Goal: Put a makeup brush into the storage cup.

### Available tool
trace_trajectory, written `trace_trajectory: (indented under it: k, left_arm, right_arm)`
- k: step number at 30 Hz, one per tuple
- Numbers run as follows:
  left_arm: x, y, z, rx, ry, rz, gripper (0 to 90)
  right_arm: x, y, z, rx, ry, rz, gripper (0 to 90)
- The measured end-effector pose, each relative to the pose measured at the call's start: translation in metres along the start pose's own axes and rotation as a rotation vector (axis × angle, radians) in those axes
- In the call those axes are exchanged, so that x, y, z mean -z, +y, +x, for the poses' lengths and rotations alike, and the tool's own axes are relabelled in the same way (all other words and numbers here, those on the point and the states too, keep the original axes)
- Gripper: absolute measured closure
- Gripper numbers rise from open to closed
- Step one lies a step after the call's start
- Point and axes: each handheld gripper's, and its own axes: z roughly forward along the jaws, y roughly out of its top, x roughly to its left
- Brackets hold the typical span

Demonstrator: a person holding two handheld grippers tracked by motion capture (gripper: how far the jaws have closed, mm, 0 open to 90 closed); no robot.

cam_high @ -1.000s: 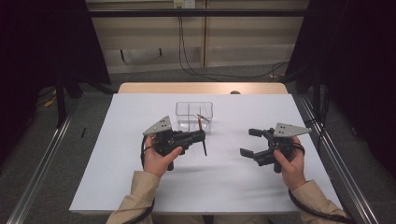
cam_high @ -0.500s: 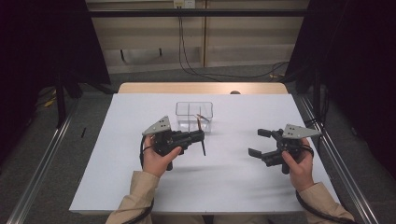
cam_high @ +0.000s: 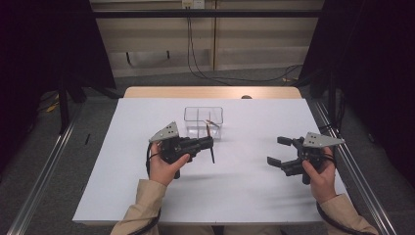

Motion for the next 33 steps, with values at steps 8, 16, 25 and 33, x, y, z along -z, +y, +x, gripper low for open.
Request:
trace_trajectory:
  k: [8, 16, 25, 33]
  left_arm:
    - [0.002, 0.000, 0.001, -0.002, 0.010, 0.000, 83.4]
    - [0.004, 0.001, 0.001, -0.003, 0.017, -0.003, 83.4]
    - [0.004, 0.001, 0.002, -0.011, 0.027, -0.001, 83.4]
    - [0.007, 0.004, 0.002, -0.020, 0.036, -0.002, 83.4]
  right_arm:
    - [0.007, -0.004, -0.002, 0.006, -0.011, 0.011, 7.0]
    - [0.014, -0.007, -0.003, 0.008, -0.018, 0.014, 7.0]
    - [0.022, -0.009, -0.003, 0.007, -0.025, 0.014, 6.8]
    - [0.027, -0.012, -0.002, 0.015, -0.035, 0.029, 6.8]
